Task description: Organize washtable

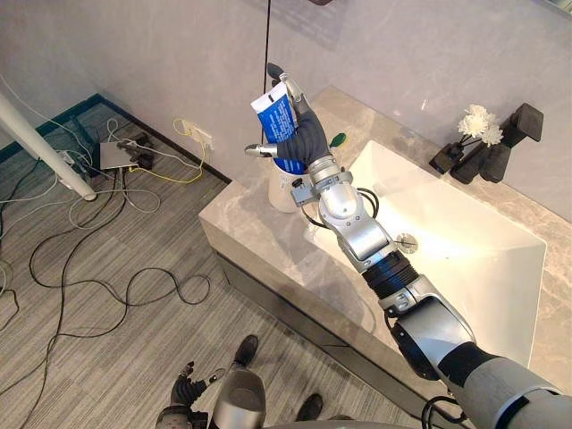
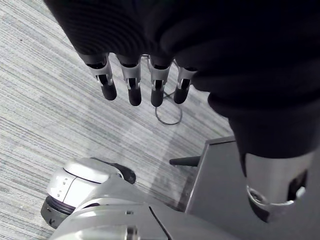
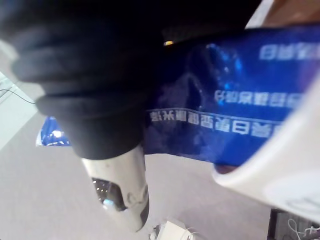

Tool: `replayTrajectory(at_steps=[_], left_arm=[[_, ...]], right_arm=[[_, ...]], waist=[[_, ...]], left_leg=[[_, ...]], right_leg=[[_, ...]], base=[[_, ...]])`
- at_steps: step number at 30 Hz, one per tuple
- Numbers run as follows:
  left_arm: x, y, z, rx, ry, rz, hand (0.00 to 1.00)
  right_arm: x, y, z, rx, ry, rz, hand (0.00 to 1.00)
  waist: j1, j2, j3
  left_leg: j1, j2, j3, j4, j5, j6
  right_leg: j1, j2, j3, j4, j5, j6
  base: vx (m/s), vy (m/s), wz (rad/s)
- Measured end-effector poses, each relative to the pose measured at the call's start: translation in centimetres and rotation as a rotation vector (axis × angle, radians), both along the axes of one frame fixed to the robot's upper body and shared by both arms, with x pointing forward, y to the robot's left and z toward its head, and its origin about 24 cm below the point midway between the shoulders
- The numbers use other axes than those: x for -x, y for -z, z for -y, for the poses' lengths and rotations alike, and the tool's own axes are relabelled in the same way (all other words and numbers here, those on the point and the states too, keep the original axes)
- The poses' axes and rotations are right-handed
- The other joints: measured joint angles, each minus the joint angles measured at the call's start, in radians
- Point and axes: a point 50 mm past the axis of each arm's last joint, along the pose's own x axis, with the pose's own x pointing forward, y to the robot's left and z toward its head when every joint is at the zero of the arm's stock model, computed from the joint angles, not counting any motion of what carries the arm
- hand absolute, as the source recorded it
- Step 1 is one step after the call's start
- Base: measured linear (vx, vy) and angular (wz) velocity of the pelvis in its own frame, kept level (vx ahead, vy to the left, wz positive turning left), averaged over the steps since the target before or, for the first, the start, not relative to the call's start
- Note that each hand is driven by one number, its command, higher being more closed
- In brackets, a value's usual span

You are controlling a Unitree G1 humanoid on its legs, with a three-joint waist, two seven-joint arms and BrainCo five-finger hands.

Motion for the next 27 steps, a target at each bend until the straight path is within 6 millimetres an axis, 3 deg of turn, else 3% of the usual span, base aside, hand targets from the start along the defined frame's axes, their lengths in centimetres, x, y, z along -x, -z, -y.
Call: replayTrajectory(at_steps=[5,6,16,27], left_arm=[[0.2,0.0,-0.2,-0.004,-0.001,-0.005,0.0],[0.8,0.2,-0.3,-0.003,-0.011,-0.022,0.0],[1.2,0.4,-0.3,-0.001,-0.017,-0.042,0.0],[2.1,0.8,-0.1,0.007,-0.021,-0.082,0.0]], right_arm=[[0.1,0.8,0.2,0.001,0.005,-0.018,0.0],[0.2,1.4,0.1,0.003,0.004,-0.041,0.0],[0.4,2.5,0.2,0.001,0.005,-0.07,0.0],[0.9,4.0,0.4,0.011,-0.01,-0.109,0.0]], waist=[[-0.002,-0.008,-0.007],[-0.024,-0.009,-0.02],[-0.029,-0.008,-0.042],[-0.05,0.008,-0.079]], left_leg=[[0.007,-0.001,-0.001,0.0,0.0,0.0],[0.012,-0.002,0.0,0.0,0.0,-0.001],[0.022,-0.001,0.006,0.0,-0.002,-0.004],[0.029,-0.006,0.005,0.0,-0.001,-0.002]], right_leg=[[0.009,-0.001,-0.002,-0.001,0.0,0.0],[0.013,-0.001,-0.002,0.0,0.0,0.0],[0.015,-0.002,0.001,-0.001,0.0,0.0],[0.022,-0.004,0.001,-0.002,0.0,0.0]], base=[[-0.01,-0.002,0.01],[-0.06,-0.012,0.01],[-0.01,-0.003,0.0],[0.0,0.0,0.0]])
